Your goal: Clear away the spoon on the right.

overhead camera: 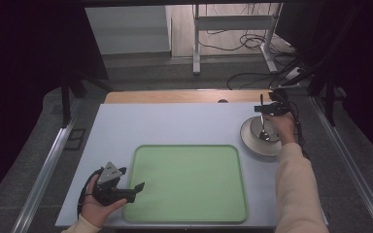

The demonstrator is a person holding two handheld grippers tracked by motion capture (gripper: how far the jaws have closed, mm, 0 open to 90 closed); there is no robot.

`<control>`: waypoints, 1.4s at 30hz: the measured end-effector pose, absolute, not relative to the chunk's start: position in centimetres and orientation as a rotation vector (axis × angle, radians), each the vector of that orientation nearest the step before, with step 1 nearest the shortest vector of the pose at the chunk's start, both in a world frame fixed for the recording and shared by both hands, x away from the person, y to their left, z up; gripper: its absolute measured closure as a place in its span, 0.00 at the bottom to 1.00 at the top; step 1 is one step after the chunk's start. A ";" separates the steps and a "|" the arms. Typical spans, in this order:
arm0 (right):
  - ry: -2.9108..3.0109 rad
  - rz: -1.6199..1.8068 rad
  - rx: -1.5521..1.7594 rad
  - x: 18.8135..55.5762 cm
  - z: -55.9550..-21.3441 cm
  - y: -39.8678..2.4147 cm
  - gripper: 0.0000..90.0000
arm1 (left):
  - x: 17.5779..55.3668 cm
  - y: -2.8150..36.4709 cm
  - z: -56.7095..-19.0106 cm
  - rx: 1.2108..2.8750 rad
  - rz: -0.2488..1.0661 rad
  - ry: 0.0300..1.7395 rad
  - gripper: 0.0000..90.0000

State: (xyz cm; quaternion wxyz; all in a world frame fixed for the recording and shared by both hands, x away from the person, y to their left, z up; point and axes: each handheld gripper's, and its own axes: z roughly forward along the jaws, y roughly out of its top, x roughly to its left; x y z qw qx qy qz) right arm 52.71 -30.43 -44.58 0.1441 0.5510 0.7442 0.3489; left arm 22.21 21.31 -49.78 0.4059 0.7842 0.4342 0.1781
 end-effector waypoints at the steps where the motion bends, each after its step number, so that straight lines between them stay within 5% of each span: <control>1: 2.144 1.005 1.586 52.7 -44.7 -30.4 0.82 | 22.2 21.3 -49.8 1.977 0.451 1.095 0.17; 4: 2.135 1.012 1.575 52.6 -44.7 -30.5 0.90 | 22.2 21.3 -49.8 1.977 0.451 1.093 0.17; 22: 2.098 1.083 1.478 51.5 -42.9 -31.1 0.98 | 22.2 21.3 -49.8 1.979 0.454 1.093 0.17; 42: 2.062 1.234 1.344 48.1 -38.2 -32.1 0.98 | 22.2 21.3 -49.8 1.980 0.459 1.094 0.17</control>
